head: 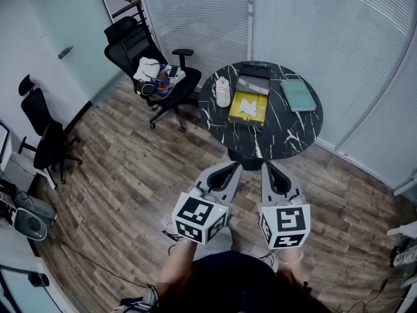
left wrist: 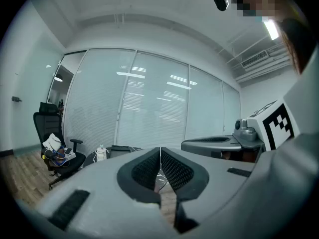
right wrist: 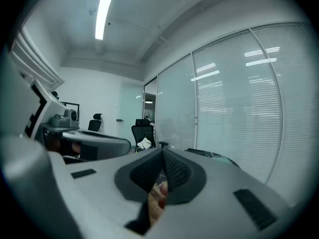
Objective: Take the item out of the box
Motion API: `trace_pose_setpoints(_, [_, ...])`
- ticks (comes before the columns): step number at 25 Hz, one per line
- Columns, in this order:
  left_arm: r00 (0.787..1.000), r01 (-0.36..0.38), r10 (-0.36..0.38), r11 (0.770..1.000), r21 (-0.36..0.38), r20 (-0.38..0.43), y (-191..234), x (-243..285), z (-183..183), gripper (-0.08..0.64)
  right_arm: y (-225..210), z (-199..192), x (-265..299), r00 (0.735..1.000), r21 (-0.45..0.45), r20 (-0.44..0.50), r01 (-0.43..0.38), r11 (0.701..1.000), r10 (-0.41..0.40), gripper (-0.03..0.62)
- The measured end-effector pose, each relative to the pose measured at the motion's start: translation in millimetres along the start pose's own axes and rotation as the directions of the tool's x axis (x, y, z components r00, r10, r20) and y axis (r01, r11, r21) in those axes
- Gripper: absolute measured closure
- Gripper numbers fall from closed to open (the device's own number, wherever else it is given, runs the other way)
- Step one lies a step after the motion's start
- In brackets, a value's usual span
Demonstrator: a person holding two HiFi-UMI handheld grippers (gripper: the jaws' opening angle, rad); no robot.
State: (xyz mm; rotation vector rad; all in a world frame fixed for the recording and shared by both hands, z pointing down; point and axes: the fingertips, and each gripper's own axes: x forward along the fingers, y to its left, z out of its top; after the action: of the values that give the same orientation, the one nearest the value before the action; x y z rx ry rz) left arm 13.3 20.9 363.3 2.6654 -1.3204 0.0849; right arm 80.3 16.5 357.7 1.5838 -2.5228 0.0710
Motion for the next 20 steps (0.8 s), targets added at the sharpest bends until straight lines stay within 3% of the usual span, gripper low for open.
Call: trace_pose_setpoints(20, [0.999, 0.055, -0.055, 0.998, -0.016, 0.005, 77, 59, 17, 0.532, -14, 13, 98, 0.999, 0.000, -0.036, 0.014, 1.000, -0.014, 0.569])
